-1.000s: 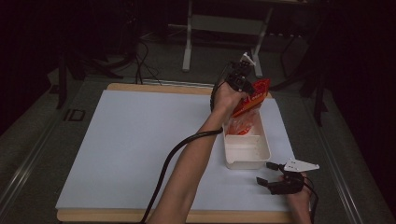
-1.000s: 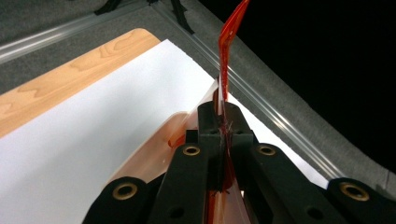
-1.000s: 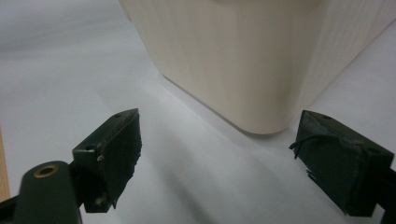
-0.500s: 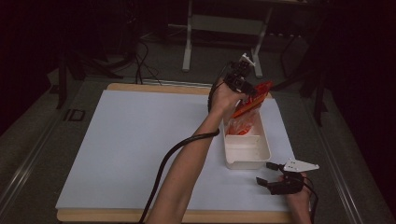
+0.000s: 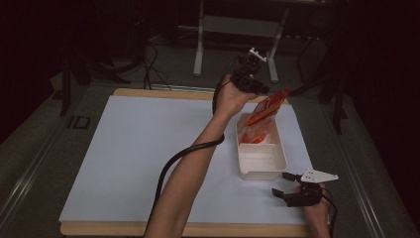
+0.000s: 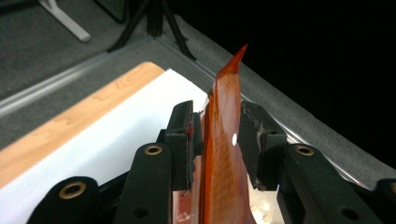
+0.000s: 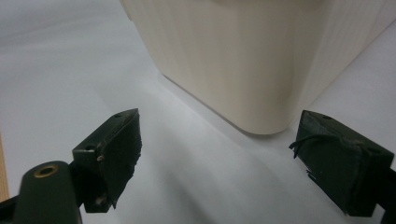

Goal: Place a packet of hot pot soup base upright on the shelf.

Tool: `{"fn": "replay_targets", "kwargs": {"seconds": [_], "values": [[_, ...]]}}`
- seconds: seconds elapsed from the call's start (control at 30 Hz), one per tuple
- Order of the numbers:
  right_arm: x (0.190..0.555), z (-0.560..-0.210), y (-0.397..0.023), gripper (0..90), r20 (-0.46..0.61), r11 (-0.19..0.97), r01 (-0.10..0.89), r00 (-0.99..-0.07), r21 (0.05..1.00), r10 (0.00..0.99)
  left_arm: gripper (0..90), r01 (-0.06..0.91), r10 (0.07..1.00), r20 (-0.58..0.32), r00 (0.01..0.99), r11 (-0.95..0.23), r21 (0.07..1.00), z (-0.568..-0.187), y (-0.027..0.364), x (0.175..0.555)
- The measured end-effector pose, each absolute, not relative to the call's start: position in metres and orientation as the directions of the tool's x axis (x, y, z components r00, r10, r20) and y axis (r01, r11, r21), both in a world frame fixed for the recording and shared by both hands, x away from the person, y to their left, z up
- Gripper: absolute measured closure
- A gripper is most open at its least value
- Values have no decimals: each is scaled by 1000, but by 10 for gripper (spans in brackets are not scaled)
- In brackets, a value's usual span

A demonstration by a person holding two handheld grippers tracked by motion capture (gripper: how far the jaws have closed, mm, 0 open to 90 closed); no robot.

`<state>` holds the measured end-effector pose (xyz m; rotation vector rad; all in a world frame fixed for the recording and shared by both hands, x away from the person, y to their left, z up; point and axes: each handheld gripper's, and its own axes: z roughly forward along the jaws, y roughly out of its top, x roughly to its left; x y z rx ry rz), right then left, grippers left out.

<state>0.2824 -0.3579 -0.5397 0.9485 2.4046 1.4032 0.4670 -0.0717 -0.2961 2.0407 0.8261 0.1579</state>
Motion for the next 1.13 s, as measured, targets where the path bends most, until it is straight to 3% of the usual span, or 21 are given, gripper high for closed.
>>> {"fn": "replay_targets", "kwargs": {"seconds": [0.37,0.7,0.9,1.13], "values": [[282,-540,-358,146,142,341,427,-772,837,619,664,416,637,-105,764,-362,834,-273,-29,444],[282,-540,-358,146,138,341,424,-772,839,620,659,348,639,-3,769,-415,841,-294,-7,418],[282,-540,-358,146,139,338,424,-771,840,622,636,351,641,2,767,-422,836,-320,17,397],[282,-540,-358,146,135,338,423,-768,841,626,625,377,671,-78,738,-313,871,-352,63,367]]}}
